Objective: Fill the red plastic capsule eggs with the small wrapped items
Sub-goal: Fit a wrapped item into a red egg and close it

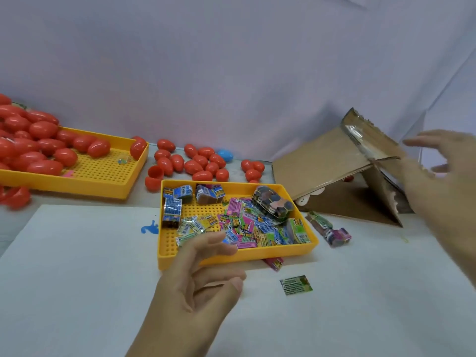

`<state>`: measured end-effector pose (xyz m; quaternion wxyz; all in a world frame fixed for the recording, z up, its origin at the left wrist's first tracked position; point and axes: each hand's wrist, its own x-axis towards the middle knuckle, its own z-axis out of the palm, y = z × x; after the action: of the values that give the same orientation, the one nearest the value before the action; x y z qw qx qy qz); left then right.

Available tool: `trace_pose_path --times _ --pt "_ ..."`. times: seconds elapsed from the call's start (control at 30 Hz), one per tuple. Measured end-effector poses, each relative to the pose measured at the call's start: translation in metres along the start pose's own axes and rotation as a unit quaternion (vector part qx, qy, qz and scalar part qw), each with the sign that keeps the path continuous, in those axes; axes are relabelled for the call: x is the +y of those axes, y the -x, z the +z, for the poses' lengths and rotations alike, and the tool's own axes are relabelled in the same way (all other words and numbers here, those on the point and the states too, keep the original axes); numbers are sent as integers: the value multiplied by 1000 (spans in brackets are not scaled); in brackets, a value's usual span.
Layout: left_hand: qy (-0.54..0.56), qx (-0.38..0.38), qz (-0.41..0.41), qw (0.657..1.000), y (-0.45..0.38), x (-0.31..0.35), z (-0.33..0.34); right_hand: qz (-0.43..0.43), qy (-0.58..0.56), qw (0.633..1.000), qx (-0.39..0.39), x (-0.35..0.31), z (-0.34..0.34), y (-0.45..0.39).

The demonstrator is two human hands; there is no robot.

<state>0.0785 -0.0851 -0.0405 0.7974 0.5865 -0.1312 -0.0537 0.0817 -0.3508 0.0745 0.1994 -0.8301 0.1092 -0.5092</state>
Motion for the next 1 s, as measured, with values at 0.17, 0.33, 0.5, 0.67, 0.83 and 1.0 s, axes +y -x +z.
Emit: trace_pose_path --times 0.17,0.33,0.5,0.67,0.83,1.0 --pt "-37 -22 10 999 2 4 -2 94 -263 948 -156 -45 22 81" --pt "-85 -5 62 994 2 17 -12 252 -420 813 -316 -85 51 150" --pt "-142 165 189 958 -36 43 -49 265 -436 789 -343 -80 57 150" --pt "-394 255 135 873 -122 76 -112 255 -443 781 -358 -80 62 150" --pt "-702 90 -47 705 -190 79 -157 271 -449 773 -356 -82 63 150" --pt "-828 119 28 547 -208 59 -159 280 -451 764 -366 -83 64 147"
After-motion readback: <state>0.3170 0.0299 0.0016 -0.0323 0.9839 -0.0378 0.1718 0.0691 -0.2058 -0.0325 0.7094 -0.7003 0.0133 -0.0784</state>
